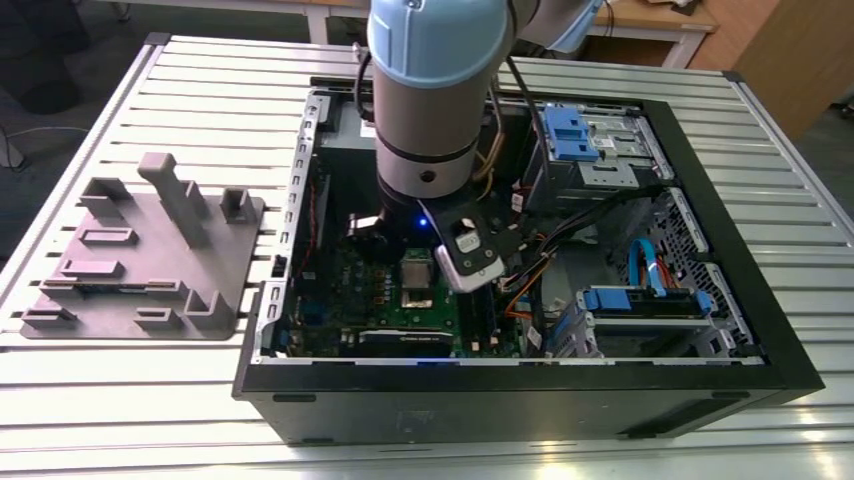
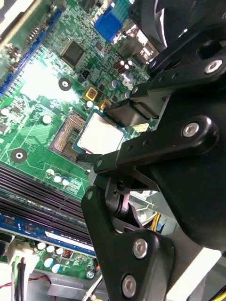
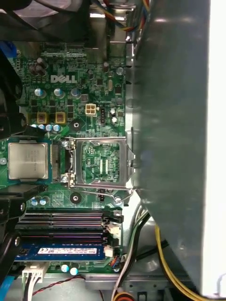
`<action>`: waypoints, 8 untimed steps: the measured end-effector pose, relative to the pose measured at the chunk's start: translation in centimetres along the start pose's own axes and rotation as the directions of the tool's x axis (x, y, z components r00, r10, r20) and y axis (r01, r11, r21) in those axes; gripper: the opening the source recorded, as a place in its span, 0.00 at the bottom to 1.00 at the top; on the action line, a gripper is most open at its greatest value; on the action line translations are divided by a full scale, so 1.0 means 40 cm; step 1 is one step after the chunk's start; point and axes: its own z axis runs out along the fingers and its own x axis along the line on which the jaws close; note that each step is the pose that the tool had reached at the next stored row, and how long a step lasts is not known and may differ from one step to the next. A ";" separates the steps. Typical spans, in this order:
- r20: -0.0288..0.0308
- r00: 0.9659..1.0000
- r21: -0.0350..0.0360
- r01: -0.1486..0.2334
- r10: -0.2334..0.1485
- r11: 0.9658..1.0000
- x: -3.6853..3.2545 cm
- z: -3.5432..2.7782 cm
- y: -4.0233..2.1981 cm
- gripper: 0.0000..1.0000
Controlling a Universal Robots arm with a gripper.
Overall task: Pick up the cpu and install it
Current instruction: 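Place the cpu into insertion slot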
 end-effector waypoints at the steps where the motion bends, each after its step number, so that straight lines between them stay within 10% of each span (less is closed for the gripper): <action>1: 0.000 1.000 0.000 0.000 0.000 1.000 -0.001 0.001 -0.002 0.47; 8: 0.000 1.000 0.000 0.000 0.000 1.000 -0.010 0.014 -0.011 0.47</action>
